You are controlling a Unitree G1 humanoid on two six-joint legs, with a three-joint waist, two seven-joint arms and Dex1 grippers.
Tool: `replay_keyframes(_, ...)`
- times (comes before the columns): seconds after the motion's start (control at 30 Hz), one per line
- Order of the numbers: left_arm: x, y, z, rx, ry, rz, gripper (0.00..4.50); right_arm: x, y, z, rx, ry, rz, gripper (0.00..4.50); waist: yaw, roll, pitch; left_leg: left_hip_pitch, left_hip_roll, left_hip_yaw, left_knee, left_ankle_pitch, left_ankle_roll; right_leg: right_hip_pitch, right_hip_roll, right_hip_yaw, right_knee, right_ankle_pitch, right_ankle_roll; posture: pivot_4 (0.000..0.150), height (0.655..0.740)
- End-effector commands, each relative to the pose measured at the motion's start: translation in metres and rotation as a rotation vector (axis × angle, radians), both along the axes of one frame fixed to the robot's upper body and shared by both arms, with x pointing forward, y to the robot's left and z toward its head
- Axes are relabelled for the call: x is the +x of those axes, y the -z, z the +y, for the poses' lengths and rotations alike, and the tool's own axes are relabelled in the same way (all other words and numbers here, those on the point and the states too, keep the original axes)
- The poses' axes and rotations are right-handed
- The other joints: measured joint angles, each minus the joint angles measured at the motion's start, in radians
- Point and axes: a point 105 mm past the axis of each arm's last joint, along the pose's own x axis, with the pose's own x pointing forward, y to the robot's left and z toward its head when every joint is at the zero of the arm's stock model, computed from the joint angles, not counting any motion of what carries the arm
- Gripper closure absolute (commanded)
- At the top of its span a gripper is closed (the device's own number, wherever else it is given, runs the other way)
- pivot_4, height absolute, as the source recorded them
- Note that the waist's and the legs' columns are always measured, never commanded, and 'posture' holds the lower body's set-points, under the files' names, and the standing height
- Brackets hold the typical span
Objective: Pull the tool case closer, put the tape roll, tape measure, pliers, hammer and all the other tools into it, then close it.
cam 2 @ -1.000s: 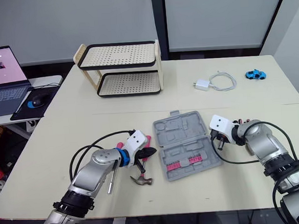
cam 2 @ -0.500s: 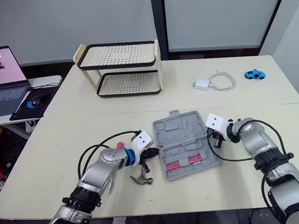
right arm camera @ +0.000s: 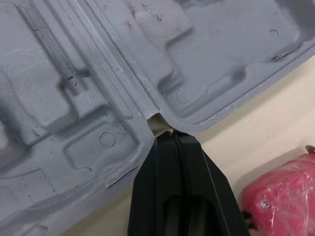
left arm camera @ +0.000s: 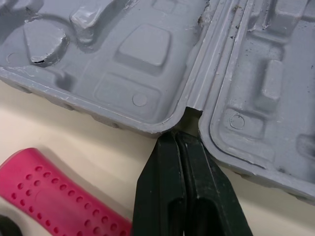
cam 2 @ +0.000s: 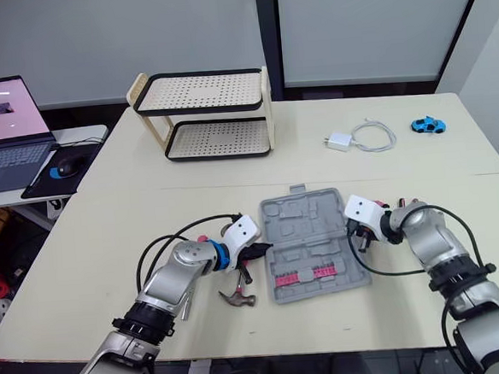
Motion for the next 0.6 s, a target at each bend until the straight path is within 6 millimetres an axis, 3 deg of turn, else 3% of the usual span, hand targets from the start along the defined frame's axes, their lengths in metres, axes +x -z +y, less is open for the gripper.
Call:
replay_keyframes(0.03,-0.009,-0.006,-0.021,-0.011,0.11,-0.011,4.48,-0.011,-0.008,0.006,0.031,-0.003,0.001,4.5,0.0,0.0,0.0,0.0,0.0,0.0,0.0,0.0,0.0,-0.001,0.0,0.0,0.0,0.0,0.0,0.15,0.74)
replay_keyframes(0.6,-0.047,-0.004,-0.024,0.037,0.284,0.064,4.48,-0.068,-0.009,0.009,0.088,0.126,0.047,4.5,0.0,0.0,0.0,-0.002,0.0,0.0,0.0,0.0,0.0,-0.003,0.0,0.001,0.001,0.0,0.0,0.15,0.74)
